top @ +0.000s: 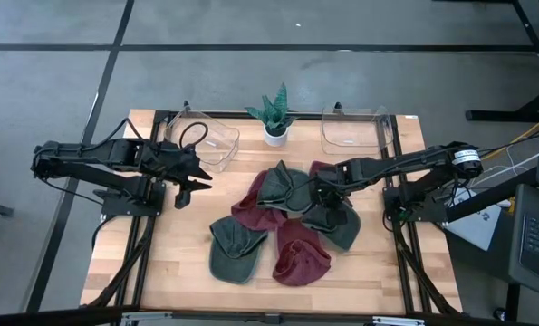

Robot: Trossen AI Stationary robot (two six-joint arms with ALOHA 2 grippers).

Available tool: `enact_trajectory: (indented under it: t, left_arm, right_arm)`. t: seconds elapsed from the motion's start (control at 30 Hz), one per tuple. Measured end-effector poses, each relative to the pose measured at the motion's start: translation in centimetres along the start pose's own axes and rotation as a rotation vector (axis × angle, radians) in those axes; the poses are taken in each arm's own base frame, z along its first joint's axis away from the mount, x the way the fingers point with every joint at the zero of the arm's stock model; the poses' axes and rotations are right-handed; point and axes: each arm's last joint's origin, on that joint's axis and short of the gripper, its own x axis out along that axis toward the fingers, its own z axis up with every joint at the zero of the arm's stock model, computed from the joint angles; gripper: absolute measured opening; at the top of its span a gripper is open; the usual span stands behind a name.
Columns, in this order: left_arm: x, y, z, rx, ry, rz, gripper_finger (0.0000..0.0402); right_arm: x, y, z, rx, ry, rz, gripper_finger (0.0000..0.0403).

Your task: Pick & Place hat

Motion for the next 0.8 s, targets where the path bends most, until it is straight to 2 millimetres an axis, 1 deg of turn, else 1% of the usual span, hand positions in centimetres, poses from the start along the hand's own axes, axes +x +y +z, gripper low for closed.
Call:
enact_trajectory:
  t: [0.1, 0.2, 0.33, 0.5, 0.57, 0.8]
  left_arm:
    - [0.0, 0.0, 0.0, 0.0, 0.0, 0.0, 0.0116]
    - [0.0, 0.0, 0.0, 0.0, 0.0, 0.0, 0.0116]
    - [0.0, 0.0, 0.0, 0.0, 0.0, 0.001, 0.0116]
    - [0.0, 0.0, 0.0, 0.0, 0.0, 0.001, 0.0116]
    - [0.0, 0.0, 0.0, 0.0, 0.0, 0.001, 0.0116]
    - [0.0, 0.0, 0.0, 0.0, 0.0, 0.001, 0.0116]
  right_arm:
    - [0.0, 0.0, 0.0, 0.028, 0.003, 0.01, 0.0015]
    - [-0.4, 0.1, 0.0, 0.034, 0.021, 0.036, 0.0007]
    - [-2.0, 0.1, 0.6, 0.026, 0.029, 0.035, 0.0006]
    - [-4.3, -0.3, 1.7, 0.011, -0.002, 0.029, 0.0003]
    - [-5.3, -0.5, 2.0, 0.006, -0.004, 0.002, 0.0003]
    - [-8.2, -1.4, 2.3, 0.013, 0.024, -0.059, 0.0002]
